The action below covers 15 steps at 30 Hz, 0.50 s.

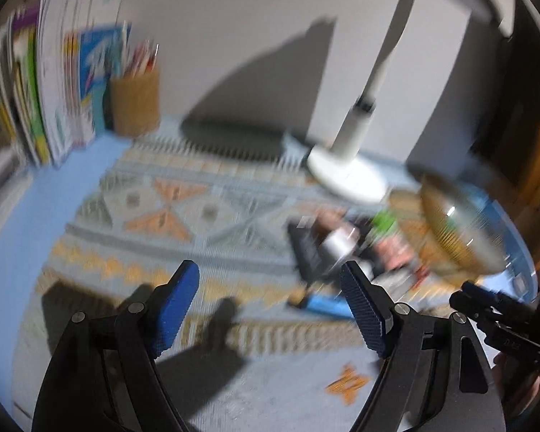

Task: Organize rigid objects
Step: 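Grasp the blue lighter with the left gripper while the right gripper grasps the figurine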

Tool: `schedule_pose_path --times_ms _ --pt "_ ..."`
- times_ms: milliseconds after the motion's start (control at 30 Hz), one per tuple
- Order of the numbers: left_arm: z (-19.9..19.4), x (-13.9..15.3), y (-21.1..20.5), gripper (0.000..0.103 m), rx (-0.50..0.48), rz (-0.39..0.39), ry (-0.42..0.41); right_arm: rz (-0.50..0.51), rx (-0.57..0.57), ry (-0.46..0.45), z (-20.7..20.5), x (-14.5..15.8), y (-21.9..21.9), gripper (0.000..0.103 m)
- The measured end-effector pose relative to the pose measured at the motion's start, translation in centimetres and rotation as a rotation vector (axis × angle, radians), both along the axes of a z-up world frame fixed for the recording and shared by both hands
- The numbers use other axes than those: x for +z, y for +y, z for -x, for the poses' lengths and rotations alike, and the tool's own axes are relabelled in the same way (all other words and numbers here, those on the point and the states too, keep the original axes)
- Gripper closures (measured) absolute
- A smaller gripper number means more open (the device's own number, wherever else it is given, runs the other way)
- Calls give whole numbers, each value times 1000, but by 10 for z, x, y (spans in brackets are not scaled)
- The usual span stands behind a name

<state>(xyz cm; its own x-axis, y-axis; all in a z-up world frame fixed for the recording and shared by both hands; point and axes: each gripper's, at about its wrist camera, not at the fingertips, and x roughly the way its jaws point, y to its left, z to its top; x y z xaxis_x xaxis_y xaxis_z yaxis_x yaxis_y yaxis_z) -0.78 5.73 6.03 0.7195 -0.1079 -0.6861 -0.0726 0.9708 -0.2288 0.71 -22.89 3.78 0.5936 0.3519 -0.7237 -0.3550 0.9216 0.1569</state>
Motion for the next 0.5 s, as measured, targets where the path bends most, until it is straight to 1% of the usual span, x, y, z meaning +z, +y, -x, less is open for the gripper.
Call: schedule_pose_path --times_ms 33,67,133,200,267,300,367,433,500 --pt "1 -11 0 24 -4 3 26 28 9 17 -1 -11 5 43" --pt "1 -21 -1 24 -10 2 47 35 20 34 -1 -17 8 43" --pt "0 -34 -8 24 -21 -23 70 43 37 47 -2 -26 14 43" --pt "0 -39 -15 24 -41 -44 83 62 31 46 -5 -29 14 43" --pt "1 -36 -24 24 -66 -67 69 57 22 65 -10 -31 12 43" --pt "3 -34 -28 24 -78 -69 61 58 19 77 -13 -31 11 43" --pt "1 -31 -39 24 -102 -57 63 92 4 83 -19 -27 11 43" --pt "-3 -32 -52 24 -134 -49 81 159 14 70 -25 -20 16 43" --pt "-6 -34 -69 24 -167 -75 94 261 57 70 -35 -21 27 43"
